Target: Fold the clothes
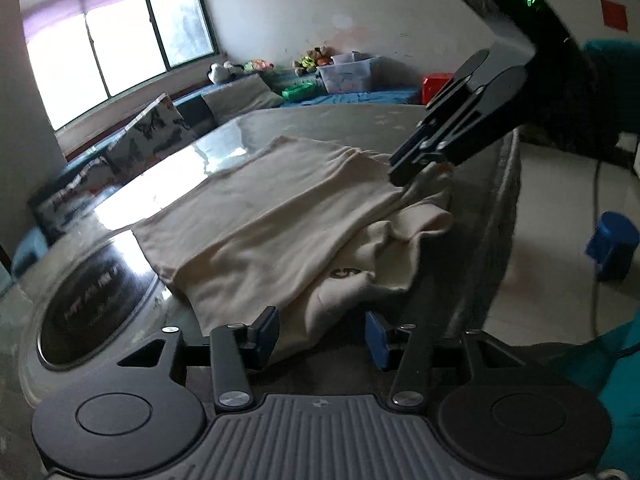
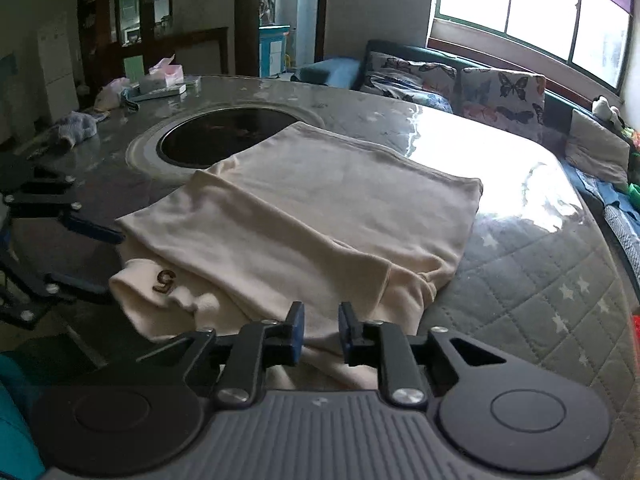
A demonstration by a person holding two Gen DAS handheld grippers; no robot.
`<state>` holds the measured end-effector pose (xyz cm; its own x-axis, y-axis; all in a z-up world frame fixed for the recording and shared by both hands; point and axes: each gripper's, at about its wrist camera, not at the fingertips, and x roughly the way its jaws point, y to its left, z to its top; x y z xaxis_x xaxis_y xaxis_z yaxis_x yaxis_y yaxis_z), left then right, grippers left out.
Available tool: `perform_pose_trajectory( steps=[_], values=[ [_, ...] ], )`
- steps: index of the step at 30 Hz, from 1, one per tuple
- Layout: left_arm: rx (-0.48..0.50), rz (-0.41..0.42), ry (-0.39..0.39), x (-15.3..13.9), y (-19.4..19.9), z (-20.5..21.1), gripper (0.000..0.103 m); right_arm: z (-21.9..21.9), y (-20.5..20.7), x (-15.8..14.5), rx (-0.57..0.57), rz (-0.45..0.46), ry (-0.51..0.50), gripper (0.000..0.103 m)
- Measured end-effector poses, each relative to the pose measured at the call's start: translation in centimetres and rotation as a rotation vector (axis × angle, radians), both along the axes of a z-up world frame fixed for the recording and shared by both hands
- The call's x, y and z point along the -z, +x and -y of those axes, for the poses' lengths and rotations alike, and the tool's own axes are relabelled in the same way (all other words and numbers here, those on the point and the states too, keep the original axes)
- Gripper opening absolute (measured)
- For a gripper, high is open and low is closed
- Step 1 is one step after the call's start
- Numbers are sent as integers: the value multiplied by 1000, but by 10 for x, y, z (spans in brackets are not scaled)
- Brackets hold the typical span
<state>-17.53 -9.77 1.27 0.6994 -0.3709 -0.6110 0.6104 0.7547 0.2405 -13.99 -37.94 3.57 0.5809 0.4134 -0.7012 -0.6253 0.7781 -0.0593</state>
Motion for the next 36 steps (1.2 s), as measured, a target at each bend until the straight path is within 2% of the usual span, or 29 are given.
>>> perform_pose_trajectory(
  steps=[1,4,6,7,9,11,15,19,22,25,26,28,30,31,32,33,36],
  values=[
    [2,4,1,1,1,2,50,0,-2,-1,-3,5,-11,20],
    [10,22,-1,3,4,7,42,2,-8,-4,-12,22,-31,32],
    [17,21,-5,4,6,9,23,3,-14,-6,-26,44,-57,33],
    [20,15,-17,3,8,8,22,3,-17,-7,-35,50,-67,34],
    [17,13,-44,-2,13,7,12,5,-22,-10,-59,64,-85,48],
    [1,10,-75,-9,20,3,11,5,-29,-12,-94,88,-111,56],
    [-46,-21,-140,-25,44,-5,10,1,-36,-11,-185,100,-140,65],
    [-69,-60,-188,-32,66,-10,10,-11,-40,0,-254,133,-171,66],
    [-73,-81,-192,-30,74,-11,10,-22,-35,8,-260,156,-172,62],
    [-71,-92,-189,-27,72,-12,12,-27,-20,15,-240,117,-152,42],
    [-68,-94,-187,-26,71,-14,13,-28,-15,15,-223,98,-145,31],
    [-63,-91,-178,-25,66,-17,14,-24,-4,14,-185,46,-101,27],
    [-59,-77,-161,-22,58,-20,16,-21,4,11,-159,14,-60,19],
    [-58,-69,-150,-20,55,-22,20,-19,7,8,-150,6,-41,18],
    [-57,-60,-139,-18,51,-23,32,-17,9,6,-142,2,-27,17],
    [-57,-51,-128,-16,48,-25,39,-16,10,4,-133,-2,-14,16],
    [-50,-30,-93,-9,40,-29,39,-11,15,-2,-104,-12,21,14]
  ],
)
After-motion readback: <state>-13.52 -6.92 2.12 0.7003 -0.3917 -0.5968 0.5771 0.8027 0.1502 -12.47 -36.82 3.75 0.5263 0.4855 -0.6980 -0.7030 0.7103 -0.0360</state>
